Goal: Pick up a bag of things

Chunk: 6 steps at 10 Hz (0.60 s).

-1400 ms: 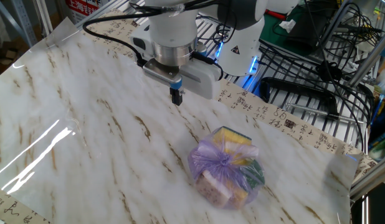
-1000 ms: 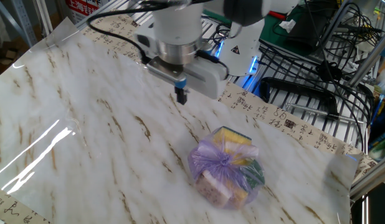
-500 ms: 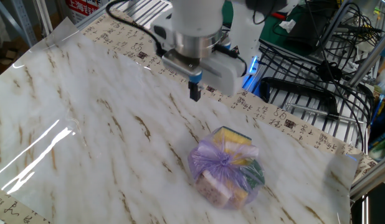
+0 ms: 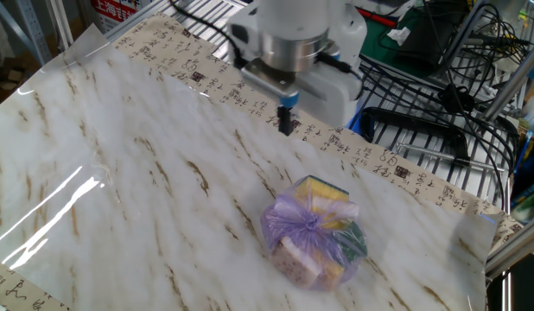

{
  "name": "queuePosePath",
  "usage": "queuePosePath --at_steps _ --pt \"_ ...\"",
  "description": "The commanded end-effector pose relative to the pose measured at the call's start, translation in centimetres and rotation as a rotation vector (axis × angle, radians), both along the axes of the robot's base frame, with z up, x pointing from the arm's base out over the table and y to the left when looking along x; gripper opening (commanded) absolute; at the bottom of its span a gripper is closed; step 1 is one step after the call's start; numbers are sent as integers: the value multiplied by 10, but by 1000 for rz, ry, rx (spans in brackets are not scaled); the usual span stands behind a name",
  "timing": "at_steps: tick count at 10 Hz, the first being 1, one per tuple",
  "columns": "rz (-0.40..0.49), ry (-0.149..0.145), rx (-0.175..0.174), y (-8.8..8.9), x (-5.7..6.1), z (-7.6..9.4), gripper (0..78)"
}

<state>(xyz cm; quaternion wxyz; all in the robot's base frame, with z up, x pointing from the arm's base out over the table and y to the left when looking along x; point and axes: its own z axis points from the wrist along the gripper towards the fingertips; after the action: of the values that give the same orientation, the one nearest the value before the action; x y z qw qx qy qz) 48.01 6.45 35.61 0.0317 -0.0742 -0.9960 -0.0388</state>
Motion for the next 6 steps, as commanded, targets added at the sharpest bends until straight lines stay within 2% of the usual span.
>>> queuePosePath --at_steps 1,4,6 --pt "-29 -12 1 4 -5 6 0" --pt "-55 -13 -1 10 -12 12 0" --pt "-60 -13 -4 10 -12 10 0"
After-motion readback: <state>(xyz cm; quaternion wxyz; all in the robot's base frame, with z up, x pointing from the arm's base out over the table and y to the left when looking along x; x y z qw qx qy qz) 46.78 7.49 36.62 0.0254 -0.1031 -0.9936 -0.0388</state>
